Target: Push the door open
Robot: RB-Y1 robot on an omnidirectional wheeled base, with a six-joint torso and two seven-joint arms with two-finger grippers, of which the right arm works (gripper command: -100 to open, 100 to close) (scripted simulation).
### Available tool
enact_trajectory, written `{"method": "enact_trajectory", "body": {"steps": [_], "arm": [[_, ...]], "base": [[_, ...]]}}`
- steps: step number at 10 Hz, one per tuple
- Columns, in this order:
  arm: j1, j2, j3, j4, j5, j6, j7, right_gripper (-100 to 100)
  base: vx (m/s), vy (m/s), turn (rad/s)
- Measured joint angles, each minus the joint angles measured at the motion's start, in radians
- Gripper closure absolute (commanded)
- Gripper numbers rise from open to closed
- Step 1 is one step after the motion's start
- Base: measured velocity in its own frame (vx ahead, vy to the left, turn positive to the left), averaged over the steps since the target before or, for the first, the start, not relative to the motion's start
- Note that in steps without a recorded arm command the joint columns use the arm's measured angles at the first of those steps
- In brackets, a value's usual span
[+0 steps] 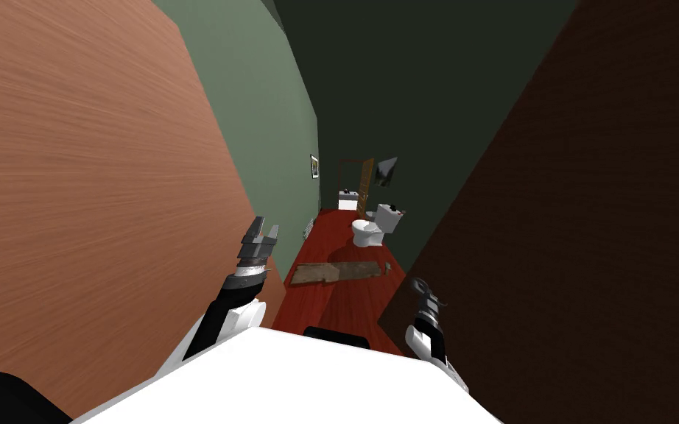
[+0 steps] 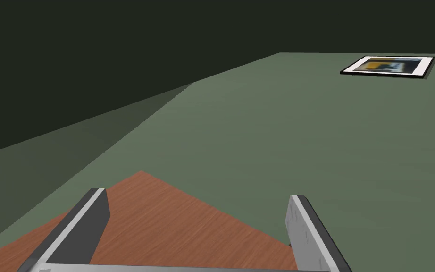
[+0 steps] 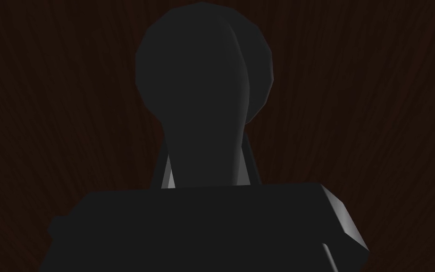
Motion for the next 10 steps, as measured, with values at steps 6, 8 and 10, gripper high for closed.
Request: {"method": "enact_trajectory", "body": {"steps": [6,8,10], "arm": [[0.037,-0.006,-0.054,-0.060,-0.037,0.025,0.026,100],[0.010,-0.026,-0.060,0.017,-0.042,-0.017,0.014,100],[0.035,-0.013,-0.077,-0.026,-0.053,0.004,0.031,100]], "base": [[0.149,-0.021,-0.030],[0.127,-0.005,-0.030],[0.147,-0.008,-0.037]]}}
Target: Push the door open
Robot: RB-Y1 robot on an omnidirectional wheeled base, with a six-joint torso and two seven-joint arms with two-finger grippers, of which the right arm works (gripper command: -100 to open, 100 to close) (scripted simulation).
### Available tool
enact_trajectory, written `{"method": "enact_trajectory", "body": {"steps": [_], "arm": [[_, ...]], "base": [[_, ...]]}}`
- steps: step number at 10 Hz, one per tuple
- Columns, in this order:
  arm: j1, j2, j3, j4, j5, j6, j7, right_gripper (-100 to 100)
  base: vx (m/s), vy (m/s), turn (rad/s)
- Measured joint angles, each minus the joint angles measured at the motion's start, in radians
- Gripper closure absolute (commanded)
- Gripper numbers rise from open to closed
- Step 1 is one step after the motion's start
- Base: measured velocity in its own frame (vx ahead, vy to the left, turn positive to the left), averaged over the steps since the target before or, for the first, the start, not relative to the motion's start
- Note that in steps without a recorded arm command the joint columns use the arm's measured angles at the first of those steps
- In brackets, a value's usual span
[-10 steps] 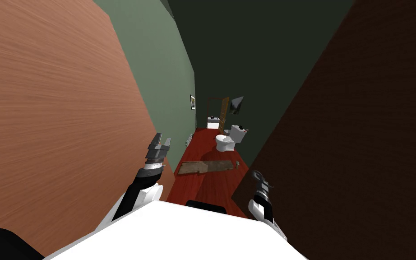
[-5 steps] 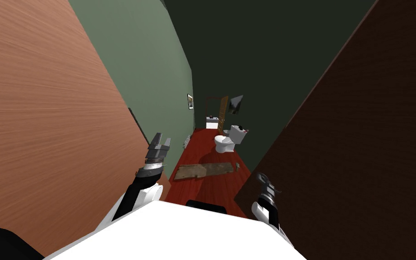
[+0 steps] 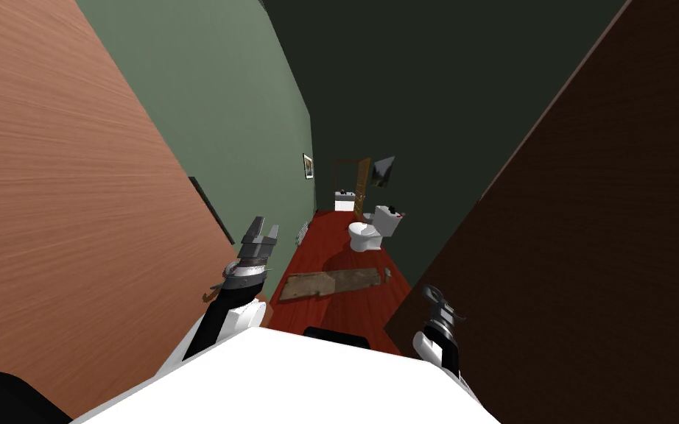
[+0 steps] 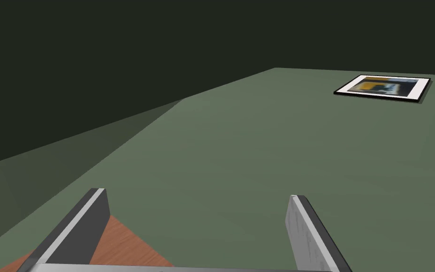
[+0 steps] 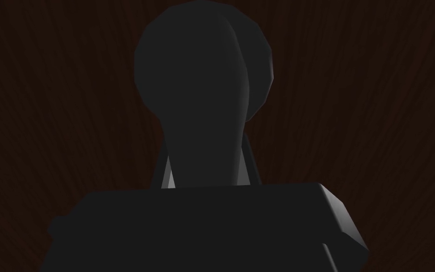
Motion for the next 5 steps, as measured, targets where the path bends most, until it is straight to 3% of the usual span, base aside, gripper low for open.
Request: {"method": "enact_trajectory", "body": {"steps": [2,3,4,5], "arm": [[-0.002,-0.008,-0.016,0.020,-0.010,-0.009,0.004,100],[0.000,-0.009,-0.026,0.017,-0.017,-0.012,0.010,100],[0.000,-0.011,-0.029,0.014,-0.019,-0.013,0.011,100],[-0.005,0.001,-0.031,0.010,-0.015,-0.012,0.019,100]], "base": [[0.184,-0.006,-0.058],[0.073,-0.015,-0.033],[0.020,-0.101,-0.120],[0.016,-0.146,-0.095]]}}
